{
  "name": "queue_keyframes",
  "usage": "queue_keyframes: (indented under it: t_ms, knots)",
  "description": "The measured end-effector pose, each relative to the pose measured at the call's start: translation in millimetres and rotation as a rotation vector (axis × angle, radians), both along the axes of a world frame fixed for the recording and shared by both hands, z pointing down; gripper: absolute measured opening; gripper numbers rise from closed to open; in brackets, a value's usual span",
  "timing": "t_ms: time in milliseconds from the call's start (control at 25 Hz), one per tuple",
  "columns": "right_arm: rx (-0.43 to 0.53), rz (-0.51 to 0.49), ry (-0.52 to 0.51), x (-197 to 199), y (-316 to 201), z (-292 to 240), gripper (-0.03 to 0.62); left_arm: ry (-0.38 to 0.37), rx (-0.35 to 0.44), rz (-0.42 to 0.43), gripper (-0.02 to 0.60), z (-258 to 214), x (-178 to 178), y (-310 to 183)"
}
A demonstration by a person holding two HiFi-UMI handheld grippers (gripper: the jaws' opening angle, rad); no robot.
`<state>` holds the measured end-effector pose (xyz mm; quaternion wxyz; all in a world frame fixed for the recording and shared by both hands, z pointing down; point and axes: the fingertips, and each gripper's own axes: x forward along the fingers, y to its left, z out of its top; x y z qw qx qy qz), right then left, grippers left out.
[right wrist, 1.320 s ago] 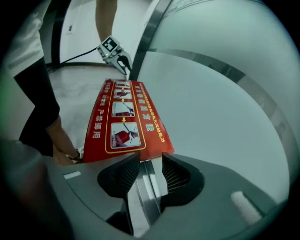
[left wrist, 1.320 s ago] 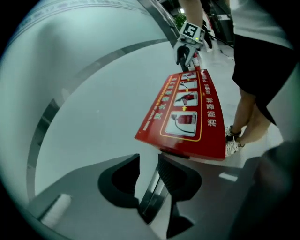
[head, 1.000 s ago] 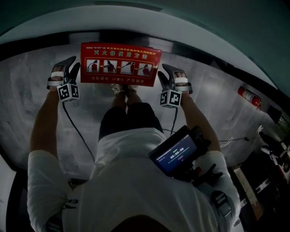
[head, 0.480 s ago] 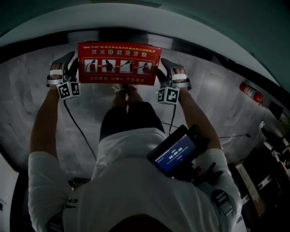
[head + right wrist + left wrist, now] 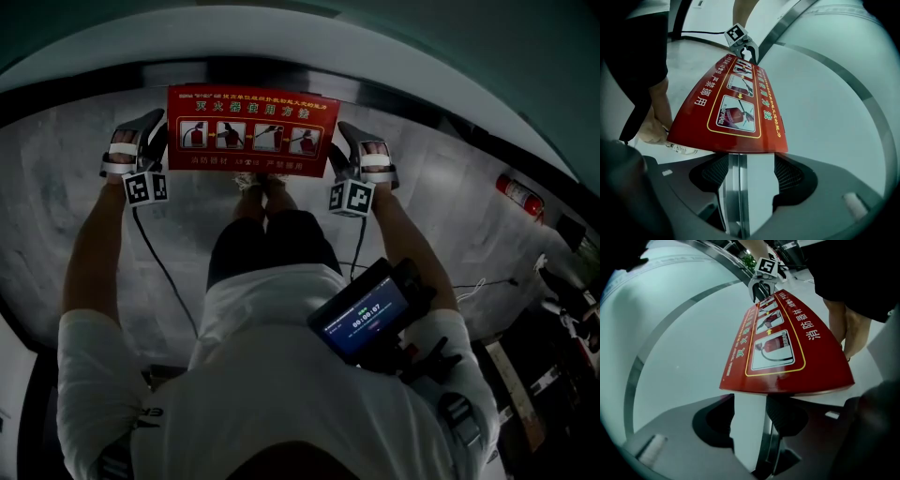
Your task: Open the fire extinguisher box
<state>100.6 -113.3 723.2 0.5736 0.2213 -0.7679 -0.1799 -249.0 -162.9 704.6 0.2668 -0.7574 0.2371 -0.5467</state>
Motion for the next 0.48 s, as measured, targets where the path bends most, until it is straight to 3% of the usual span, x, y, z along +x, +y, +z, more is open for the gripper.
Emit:
queue_keyframes:
  t_ms: [480]
  knots:
    - [0.001,0.024,-0.030,-0.3,1.9,-6.7,0.296,0.012,0.011,0.030,0.218,-6.8,2.8,0.3]
